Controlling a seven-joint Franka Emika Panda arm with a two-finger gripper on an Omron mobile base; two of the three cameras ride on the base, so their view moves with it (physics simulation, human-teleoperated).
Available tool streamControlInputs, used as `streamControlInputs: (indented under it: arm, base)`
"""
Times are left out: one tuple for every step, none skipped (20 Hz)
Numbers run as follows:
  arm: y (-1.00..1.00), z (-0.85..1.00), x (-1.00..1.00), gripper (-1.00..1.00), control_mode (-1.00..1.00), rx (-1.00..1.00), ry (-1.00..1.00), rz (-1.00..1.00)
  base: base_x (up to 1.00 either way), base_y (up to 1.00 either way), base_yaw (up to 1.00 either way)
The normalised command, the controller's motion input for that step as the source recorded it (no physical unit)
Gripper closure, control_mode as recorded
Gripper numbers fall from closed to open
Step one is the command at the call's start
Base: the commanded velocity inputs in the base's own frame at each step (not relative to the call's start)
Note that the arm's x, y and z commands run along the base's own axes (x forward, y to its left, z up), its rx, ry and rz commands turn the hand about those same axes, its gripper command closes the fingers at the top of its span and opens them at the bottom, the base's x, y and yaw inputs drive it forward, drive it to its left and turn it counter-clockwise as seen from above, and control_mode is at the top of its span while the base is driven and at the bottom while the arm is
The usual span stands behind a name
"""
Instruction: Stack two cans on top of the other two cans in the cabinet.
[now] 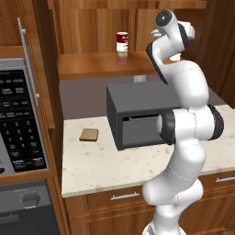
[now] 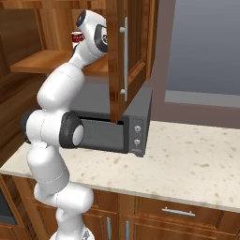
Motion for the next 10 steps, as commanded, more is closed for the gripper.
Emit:
streamControlInputs:
  arm:
    - [-0.04, -0.09, 0.19, 1.00, -1.00, 0.00, 0.01, 0.03]
    - [-0.05, -0.09, 0.16, 1.00, -1.00, 0.00, 0.01, 0.04]
    - [-0.07, -0.11, 0.15, 1.00, -1.00, 0.00, 0.02, 0.03]
    - [-0.07, -0.12, 0.14, 1.00, -1.00, 0.00, 0.01, 0.03]
    - [-0.08, -0.13, 0.14, 1.00, -1.00, 0.00, 0.02, 0.02]
    - [-0.10, -0.11, 0.05, 1.00, -1.00, 0.00, 0.01, 0.02]
    - [-0.11, -0.13, 0.00, 1.00, -1.00, 0.00, 0.03, 0.02]
    - [-0.11, -0.14, 0.00, 1.00, -1.00, 0.00, 0.02, 0.01]
    - [-0.10, -0.19, -0.02, 1.00, -1.00, 0.00, 0.03, 0.01]
    - [-0.11, -0.17, -0.02, 1.00, -1.00, 0.00, 0.02, 0.01]
  base:
    - [0.00, 0.00, 0.00]
    - [0.00, 0.00, 0.00]
    - [0.00, 0.00, 0.00]
    - [0.00, 0.00, 0.00]
    - [0.00, 0.00, 0.00]
    - [0.00, 0.00, 0.00]
    - [0.00, 0.00, 0.00]
    - [0.00, 0.00, 0.00]
    - [0.00, 0.00, 0.00]
    - [0.00, 0.00, 0.00]
